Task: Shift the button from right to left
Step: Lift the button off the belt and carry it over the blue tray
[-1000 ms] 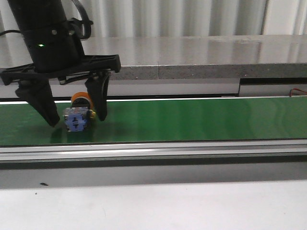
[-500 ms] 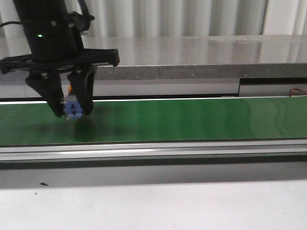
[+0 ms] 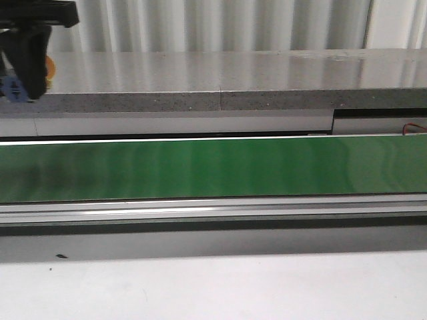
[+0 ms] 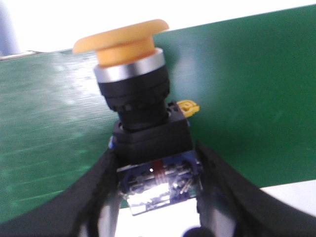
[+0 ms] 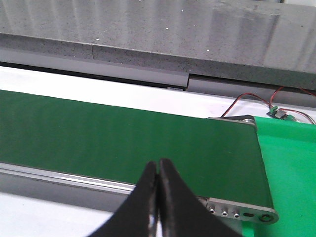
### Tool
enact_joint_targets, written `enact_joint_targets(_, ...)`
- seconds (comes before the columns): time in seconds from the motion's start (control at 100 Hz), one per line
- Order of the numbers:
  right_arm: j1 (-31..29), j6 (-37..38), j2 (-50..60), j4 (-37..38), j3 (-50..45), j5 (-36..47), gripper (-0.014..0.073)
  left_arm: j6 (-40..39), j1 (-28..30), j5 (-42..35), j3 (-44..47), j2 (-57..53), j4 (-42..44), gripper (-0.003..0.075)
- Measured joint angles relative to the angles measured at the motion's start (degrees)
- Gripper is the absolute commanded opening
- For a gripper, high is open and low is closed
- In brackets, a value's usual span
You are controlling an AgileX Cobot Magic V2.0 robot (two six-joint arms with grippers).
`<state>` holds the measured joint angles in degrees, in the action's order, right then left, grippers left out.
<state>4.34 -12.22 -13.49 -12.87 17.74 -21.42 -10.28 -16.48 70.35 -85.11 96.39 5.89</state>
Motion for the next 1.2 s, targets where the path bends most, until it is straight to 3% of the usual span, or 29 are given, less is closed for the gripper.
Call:
enact_joint_targets(0.48,0.0,0.0,0.0,0.0,0.0,0.0,-0.006,25.2,19.8,0.2,0.0,-0.1,0.5,0.008)
enact_joint_targets(0.88,0.0,0.0,0.0,0.0,0.0,0.0,-0.006,27.0,35.5,0.2,0.0,2.6,1.5,0.008)
enact_joint_targets(1.2,0.0,0.0,0.0,0.0,0.0,0.0,-0.006,28.9,38.9,-2.8,0.0,12.9,3.1,0.008)
